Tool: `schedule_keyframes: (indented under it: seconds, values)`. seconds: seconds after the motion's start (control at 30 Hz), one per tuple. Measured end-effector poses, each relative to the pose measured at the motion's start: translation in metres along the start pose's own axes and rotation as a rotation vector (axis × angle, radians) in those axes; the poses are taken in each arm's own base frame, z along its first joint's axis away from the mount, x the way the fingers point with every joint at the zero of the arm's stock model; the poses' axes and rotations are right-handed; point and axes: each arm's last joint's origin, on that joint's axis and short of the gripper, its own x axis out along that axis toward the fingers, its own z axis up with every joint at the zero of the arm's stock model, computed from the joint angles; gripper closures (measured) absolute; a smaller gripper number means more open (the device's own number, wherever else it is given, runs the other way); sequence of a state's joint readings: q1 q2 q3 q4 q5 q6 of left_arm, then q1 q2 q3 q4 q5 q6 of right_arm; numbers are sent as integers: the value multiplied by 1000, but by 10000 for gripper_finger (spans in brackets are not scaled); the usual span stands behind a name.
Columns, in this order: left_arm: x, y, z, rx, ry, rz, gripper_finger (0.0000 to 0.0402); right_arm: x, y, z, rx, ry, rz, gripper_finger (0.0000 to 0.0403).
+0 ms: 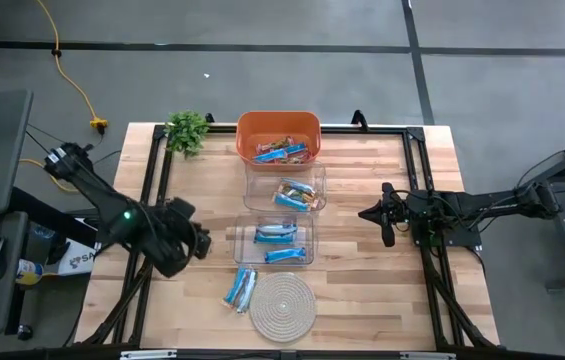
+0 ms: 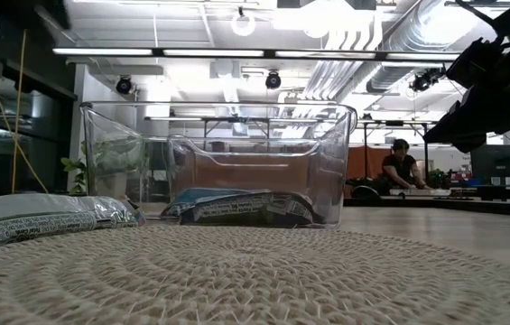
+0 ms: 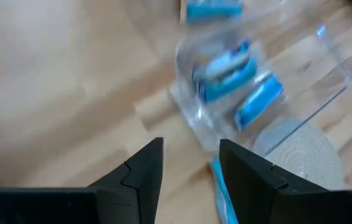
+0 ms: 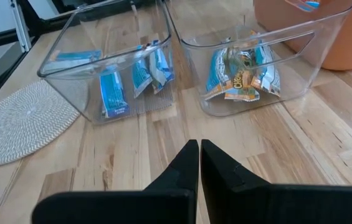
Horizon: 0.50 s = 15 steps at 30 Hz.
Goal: Pick and place Granola Bars by type
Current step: Put the yellow granola bar into the top transparent bin
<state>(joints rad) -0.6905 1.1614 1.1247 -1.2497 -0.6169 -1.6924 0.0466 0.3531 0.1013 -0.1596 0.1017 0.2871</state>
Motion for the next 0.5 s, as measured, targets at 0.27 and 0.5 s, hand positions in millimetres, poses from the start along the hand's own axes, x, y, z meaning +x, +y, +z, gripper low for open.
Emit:
schedule_keyframes:
  seconds: [0.27,0.5]
  values:
    - [61,7,-51,-169,253,-131,247,0,0,0,0,0,0,402]
    - [86,3,-73,-178,363,-191,247,0,0,0,0,0,0,402]
